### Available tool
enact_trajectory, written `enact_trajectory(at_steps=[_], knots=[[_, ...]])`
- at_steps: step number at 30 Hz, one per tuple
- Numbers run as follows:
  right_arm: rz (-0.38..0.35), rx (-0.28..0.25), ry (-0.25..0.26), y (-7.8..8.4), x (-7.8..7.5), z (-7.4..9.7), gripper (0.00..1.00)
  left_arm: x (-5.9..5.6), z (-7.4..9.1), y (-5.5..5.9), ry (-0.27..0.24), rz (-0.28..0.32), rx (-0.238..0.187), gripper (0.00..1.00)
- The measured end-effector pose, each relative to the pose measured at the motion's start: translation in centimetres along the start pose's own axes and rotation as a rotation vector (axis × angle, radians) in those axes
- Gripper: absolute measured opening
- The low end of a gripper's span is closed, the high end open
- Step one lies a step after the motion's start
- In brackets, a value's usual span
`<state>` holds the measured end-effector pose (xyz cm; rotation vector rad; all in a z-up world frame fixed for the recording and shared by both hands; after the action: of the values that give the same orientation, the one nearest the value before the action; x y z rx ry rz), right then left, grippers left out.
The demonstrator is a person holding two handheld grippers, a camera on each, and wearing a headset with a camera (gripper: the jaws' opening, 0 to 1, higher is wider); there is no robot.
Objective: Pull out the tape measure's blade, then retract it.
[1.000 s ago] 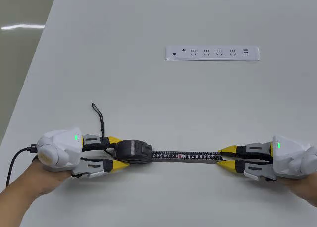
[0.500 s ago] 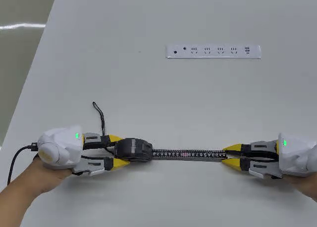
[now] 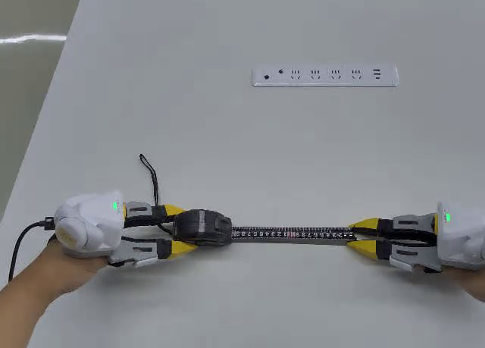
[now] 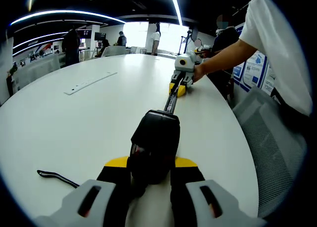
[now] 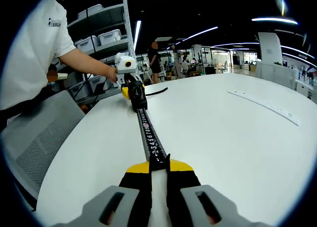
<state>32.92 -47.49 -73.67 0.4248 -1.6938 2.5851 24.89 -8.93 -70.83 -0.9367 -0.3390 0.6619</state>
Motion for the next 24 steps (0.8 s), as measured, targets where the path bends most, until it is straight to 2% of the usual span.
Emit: enact_trajectory(at_steps=[15, 24], knots=[[-0.015, -0.003, 0.001, 0.9, -0.2, 1.6, 0.07, 0.1, 0.0, 0.1, 0.001, -0.002, 0.004, 0.26], [-0.017, -0.003, -0.005, 0.9, -0.4, 1.6, 0.07, 0.1, 0.0, 0.2, -0.002, -0.002, 0.006, 0.26]])
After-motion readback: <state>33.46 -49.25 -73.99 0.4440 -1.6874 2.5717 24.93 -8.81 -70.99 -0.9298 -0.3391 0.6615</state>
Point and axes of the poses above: the centre of the closed fingertips' face, and the gripper's own axes: z roughly backward along the fingers, x roughly to its left, y roughly out of its underside, the point moved 9 cm from there along z, roughly backward along the fingers, and after that the axes turned 12 degrees about -y, right-handed, at the moved point
